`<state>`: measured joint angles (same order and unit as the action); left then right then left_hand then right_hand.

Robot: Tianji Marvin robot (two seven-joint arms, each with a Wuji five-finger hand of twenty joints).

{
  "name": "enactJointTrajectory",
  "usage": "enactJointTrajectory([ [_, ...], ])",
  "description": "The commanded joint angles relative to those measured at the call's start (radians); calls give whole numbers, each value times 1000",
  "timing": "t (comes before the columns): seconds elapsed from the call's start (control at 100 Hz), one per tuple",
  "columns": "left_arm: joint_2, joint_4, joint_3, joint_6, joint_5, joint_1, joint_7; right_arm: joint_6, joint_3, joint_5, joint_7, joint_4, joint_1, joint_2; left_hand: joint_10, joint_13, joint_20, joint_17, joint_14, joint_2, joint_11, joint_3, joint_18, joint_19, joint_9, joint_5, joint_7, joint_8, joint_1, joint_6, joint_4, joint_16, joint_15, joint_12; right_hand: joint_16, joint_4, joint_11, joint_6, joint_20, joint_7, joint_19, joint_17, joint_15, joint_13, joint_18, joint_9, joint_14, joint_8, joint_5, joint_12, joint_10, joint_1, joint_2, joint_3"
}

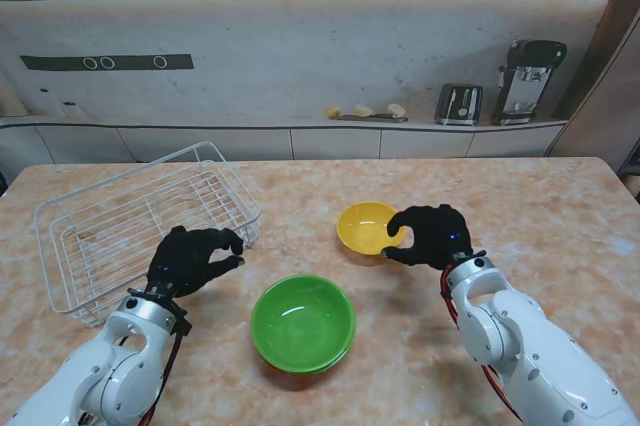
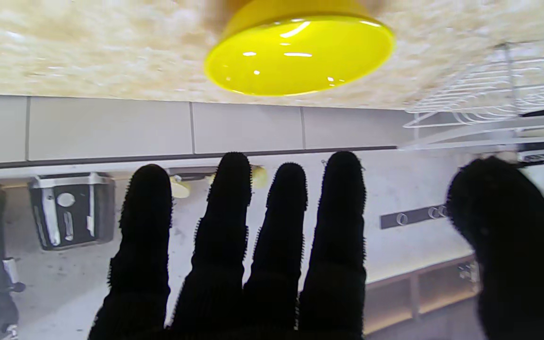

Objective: Stack bowls and put them on the dishrack

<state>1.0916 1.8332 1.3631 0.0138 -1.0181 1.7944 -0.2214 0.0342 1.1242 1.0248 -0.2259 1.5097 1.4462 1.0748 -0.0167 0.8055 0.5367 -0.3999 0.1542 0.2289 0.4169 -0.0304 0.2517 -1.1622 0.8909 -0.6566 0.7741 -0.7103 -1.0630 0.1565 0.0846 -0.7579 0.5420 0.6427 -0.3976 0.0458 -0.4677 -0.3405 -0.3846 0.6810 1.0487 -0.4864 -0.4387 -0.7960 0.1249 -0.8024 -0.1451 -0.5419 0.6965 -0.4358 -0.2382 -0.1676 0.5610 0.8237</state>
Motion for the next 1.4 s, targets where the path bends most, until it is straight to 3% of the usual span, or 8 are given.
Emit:
enactJointTrajectory([
  [0.0,2,5,-3,-1,1,1,16,13,-5,-8,22,-27,-22,10,-1,-5,9,9,15,-41,-9,-13,21,2,18,-16,-7,6,-5,17,9,8,-1,-11,30,-24,11,23,14,-24,20,22,12,26,-11,50,7,6,-38,16,14,36,-14,1],
  [0.34,2,5,-3,-2,1,1,15,122,-112,-62,39,-194,-179,21,-2,-5,9,8,14,-41,-9,-13,21,1,17,-16,-7,6,-5,16,9,8,-1,-11,44,-22,-56,156,39,-95,31,47,-11,91,-28,234,24,23,-142,28,83,74,-26,1],
  [0.66,2,6,-2,-2,1,2,15,202,-234,-153,17,-368,-319,48,-1,-6,9,9,13,-42,-10,-12,20,2,16,-14,-8,6,-6,14,9,9,-2,-11,42,-13,-148,225,60,-98,52,39,-63,105,-49,313,25,15,-175,6,130,115,-59,-11],
  [0.99,2,6,-2,-1,2,2,15,245,-327,-260,-5,-508,-413,85,-2,-5,9,8,15,-42,-9,-12,21,2,17,-16,-7,6,-6,14,9,8,-1,-11,21,-15,-211,235,58,-78,87,-3,-140,78,-64,314,21,9,-164,-14,140,108,-69,-20],
  [1.39,2,7,-1,-2,1,3,12,242,-431,-369,-18,-653,-493,132,-1,-5,9,8,15,-41,-10,-13,21,2,17,-15,-9,7,-5,16,9,8,-1,-11,-20,-19,-259,208,47,-18,147,-69,-242,26,-84,256,10,-10,-105,-43,130,86,-55,-19],
])
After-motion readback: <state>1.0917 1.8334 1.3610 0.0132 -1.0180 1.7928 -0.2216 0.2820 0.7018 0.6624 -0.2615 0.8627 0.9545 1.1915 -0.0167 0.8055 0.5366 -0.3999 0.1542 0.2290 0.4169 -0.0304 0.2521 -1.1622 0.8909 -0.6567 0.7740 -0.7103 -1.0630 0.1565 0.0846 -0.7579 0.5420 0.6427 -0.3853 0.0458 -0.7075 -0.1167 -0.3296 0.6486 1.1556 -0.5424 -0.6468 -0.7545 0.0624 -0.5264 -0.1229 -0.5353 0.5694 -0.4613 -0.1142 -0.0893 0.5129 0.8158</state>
